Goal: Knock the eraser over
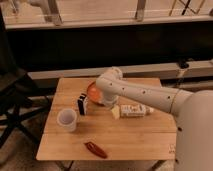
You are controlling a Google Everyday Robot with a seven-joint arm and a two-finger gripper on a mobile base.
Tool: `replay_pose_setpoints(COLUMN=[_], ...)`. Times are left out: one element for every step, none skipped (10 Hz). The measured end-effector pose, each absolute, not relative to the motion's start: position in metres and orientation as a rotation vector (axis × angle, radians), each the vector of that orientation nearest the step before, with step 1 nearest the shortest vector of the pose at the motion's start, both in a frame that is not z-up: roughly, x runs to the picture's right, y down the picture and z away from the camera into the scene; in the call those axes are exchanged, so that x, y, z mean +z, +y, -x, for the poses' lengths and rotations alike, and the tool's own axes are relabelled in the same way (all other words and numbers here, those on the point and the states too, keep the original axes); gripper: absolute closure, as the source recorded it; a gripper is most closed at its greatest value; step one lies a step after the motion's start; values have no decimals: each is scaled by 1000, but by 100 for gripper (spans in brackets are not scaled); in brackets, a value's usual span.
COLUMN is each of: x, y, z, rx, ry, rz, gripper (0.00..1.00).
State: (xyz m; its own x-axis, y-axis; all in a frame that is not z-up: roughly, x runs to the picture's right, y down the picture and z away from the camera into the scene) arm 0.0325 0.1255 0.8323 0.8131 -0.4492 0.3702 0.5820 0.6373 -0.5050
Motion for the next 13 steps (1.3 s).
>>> replay_pose_setpoints(x=[833, 833, 834, 835, 836, 836, 836, 837, 838, 838, 839, 839, 840], y=[125, 125, 125, 125, 125, 125, 125, 125, 125, 125, 125, 124, 124], z=[-32, -32, -30, -29, -28, -29, -30, -29, -27, -26, -25, -24, -24], rx=[-596, -599, -605, -610, -615, -617, -619, -622, -627, -632, -636, -639, -642], ry=[-218, -218, -219, -220, -221, -220, -220, -221, -221, -222, -224, -223, -224], rz=[652, 654, 656, 657, 659, 660, 662, 663, 664, 666, 667, 668, 669], gripper=[20, 20, 20, 20, 20, 20, 20, 20, 20, 20, 20, 20, 20])
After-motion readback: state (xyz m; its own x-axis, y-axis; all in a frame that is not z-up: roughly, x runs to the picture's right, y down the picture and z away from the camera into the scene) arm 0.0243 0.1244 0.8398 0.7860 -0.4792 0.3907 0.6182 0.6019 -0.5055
